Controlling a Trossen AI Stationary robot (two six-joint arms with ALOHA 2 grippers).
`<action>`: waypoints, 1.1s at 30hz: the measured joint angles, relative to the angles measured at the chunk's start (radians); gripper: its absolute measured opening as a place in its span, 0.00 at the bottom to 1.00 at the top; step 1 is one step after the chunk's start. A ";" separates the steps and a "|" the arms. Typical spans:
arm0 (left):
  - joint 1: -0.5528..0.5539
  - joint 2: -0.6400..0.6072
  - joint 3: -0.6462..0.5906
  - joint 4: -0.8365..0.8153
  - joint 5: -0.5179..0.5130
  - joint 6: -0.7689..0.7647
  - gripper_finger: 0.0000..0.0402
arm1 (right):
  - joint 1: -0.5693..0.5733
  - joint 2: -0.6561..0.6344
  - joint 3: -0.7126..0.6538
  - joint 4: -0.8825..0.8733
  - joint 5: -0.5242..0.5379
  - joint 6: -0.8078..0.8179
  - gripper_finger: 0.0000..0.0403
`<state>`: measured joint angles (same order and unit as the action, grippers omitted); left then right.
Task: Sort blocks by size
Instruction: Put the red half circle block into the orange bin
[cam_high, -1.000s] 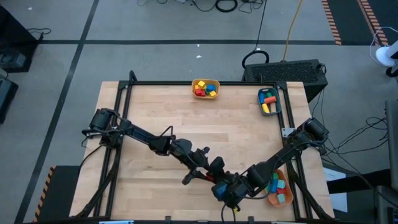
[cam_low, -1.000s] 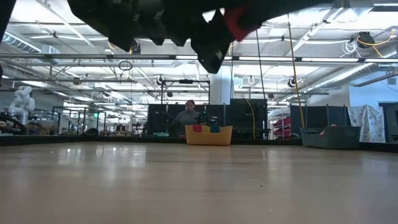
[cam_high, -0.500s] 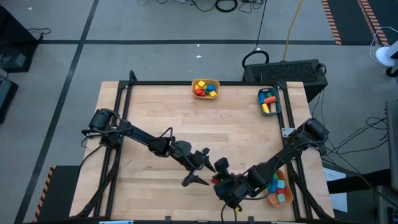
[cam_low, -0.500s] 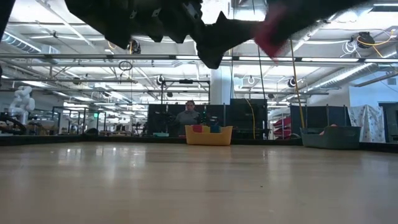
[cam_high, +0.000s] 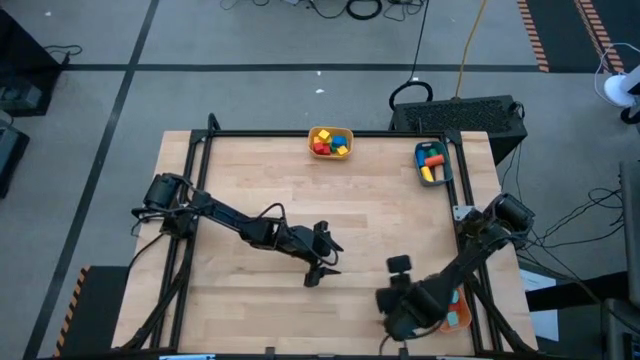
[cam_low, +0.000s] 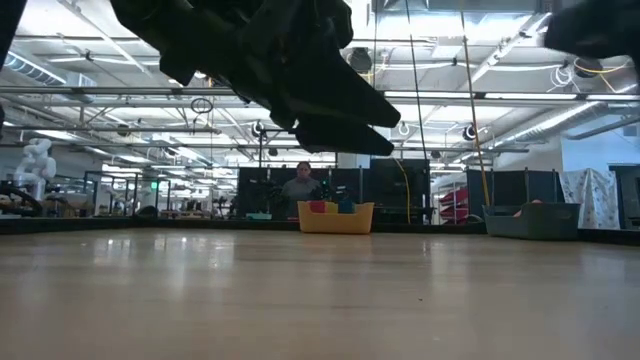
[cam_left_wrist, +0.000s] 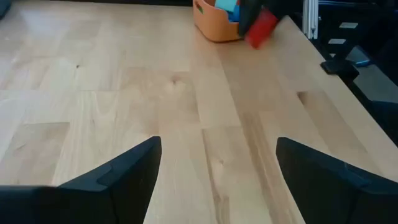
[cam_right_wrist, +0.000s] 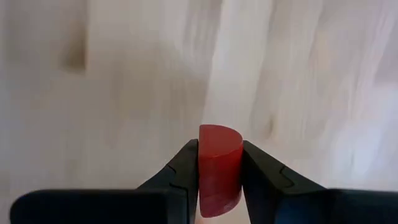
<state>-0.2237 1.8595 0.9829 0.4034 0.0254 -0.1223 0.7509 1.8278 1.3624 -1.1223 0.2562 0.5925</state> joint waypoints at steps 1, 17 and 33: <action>0.000 0.000 0.000 0.000 -0.001 0.000 0.79 | 0.014 0.000 0.000 -0.037 -0.012 0.039 0.20; 0.000 0.000 0.000 -0.002 -0.002 -0.003 0.80 | 0.248 -0.102 0.001 -0.259 -0.053 0.516 0.20; -0.004 0.000 0.000 -0.004 -0.027 -0.029 0.80 | 0.382 -0.104 -0.194 -0.244 -0.026 0.900 0.22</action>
<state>-0.2281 1.8599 0.9829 0.3991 -0.0014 -0.1516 1.1333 1.7243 1.1685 -1.3661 0.2299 1.4927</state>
